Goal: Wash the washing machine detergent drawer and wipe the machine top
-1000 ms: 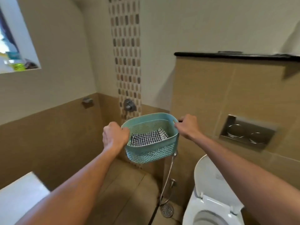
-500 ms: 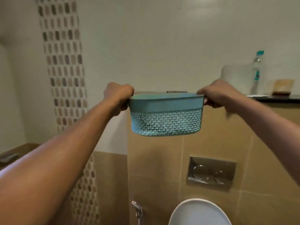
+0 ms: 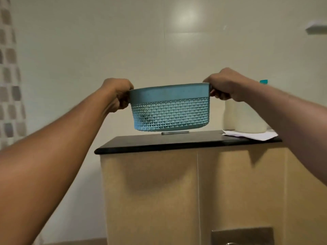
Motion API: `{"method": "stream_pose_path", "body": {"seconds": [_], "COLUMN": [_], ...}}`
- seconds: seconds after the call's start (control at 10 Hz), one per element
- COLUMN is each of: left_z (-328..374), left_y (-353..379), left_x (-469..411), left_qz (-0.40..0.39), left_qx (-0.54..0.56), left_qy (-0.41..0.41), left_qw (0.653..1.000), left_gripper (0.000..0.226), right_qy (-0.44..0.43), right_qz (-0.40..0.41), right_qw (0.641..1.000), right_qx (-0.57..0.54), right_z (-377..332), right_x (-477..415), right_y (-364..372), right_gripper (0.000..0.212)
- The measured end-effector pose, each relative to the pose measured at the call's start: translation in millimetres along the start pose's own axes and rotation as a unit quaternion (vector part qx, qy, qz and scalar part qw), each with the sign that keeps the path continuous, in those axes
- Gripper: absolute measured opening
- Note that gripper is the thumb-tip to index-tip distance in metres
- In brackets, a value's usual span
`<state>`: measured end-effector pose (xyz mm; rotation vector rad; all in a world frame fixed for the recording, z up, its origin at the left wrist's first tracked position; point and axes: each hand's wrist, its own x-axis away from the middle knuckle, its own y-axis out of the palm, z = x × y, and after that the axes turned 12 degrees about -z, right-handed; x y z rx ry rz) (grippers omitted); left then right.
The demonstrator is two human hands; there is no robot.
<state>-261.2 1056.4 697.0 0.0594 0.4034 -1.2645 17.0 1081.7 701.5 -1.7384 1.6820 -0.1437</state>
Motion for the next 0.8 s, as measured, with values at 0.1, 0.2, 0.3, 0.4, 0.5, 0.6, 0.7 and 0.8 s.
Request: {"method": "stream_pose_path", "body": {"seconds": [0.1,0.2,0.3,0.4,0.5,0.6,0.7,0.8], "left_z": [-17,-37,-54,-69,-78,-79,-78,-77], "left_y": [-1,-2,-2,0,0,-1,0,1], "left_x": [-30,-53,-67,-76,-82,-84,-82,-76], "left_qz": [0.006,0.008,0.007,0.010,0.019,0.031,0.042,0.077], "left_qx": [-0.001,-0.005,-0.007,-0.015,-0.012,-0.013,-0.011,0.010], "left_qy": [-0.017,-0.031,-0.047,-0.054,-0.055,-0.049,-0.049,-0.034], "left_qw": [1.000,0.999,0.999,0.998,0.998,0.998,0.998,0.996], "left_gripper": [0.021,0.021,0.021,0.016,0.013,0.014,0.012,0.005], "right_qy": [0.015,0.035,0.051,0.059,0.056,0.049,0.048,0.041], "right_qz": [-0.004,-0.010,-0.020,-0.024,-0.015,-0.005,-0.011,-0.004], "right_qw": [1.000,0.999,0.998,0.998,0.998,0.999,0.998,0.998], "right_qx": [-0.001,-0.001,0.002,-0.002,-0.013,-0.019,-0.029,-0.050], "right_z": [11,23,34,44,50,52,53,53], "right_x": [-25,-45,-59,-68,-73,-75,-76,-70], "right_y": [19,36,49,60,67,70,72,74], "right_gripper": [0.011,0.008,0.010,0.013,0.012,0.011,0.013,0.029]}}
